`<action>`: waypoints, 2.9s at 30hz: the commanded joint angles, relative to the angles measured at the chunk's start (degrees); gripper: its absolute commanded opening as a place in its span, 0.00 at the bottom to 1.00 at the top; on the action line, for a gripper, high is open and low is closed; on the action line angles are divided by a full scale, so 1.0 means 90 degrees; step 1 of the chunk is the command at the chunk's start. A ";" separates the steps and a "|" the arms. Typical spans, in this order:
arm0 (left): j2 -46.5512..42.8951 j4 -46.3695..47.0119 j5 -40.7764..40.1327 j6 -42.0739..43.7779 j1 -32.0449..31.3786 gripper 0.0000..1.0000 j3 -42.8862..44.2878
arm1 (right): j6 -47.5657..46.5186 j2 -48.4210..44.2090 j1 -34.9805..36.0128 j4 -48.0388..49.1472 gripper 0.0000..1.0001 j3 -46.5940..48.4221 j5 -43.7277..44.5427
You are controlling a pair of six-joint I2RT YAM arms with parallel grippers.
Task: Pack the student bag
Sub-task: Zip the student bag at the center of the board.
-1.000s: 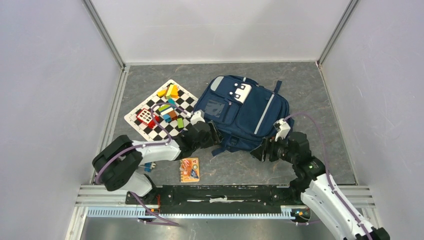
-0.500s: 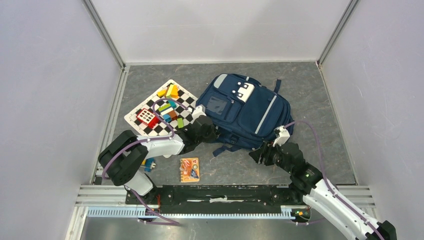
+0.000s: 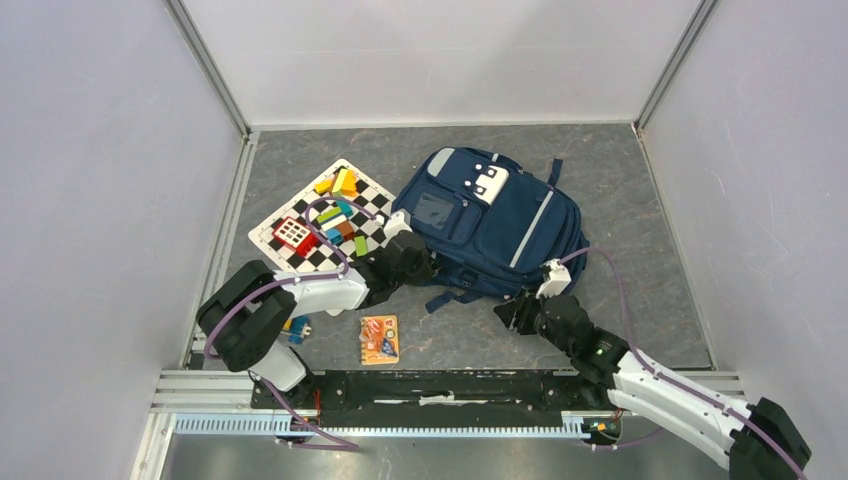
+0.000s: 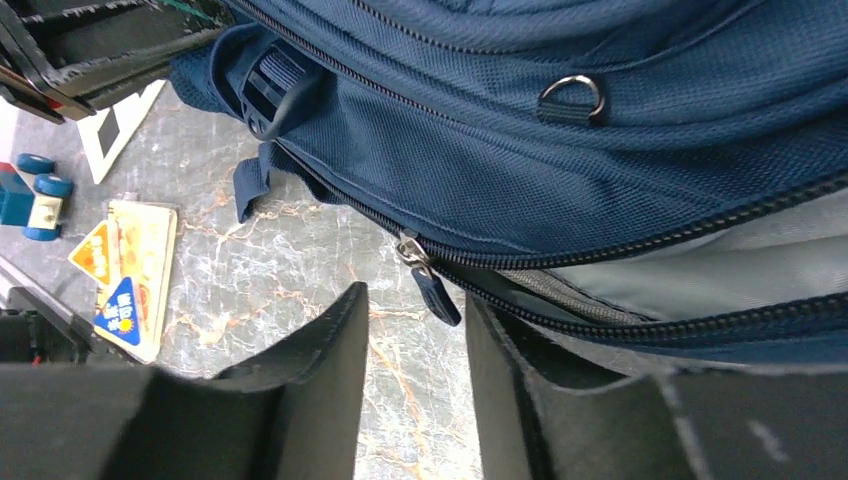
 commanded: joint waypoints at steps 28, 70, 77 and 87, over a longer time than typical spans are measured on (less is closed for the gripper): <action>0.1653 -0.0546 0.0500 0.3932 0.1952 0.02 0.3704 | -0.0976 0.0953 0.0707 -0.1004 0.00 0.0879 0.1105; 0.1275 -0.0126 0.0452 0.0702 -0.0301 0.72 0.1507 | -0.1176 0.2439 0.1179 0.0380 0.00 0.1370 0.1699; 0.1416 0.0010 0.0442 0.0664 -0.0336 0.39 0.1520 | -0.1028 0.2566 0.1186 0.0561 0.00 0.1372 0.1829; 0.1430 0.0091 0.0413 0.0573 -0.0368 0.05 0.1402 | -0.0858 0.2919 0.1184 0.0936 0.05 0.1438 0.1971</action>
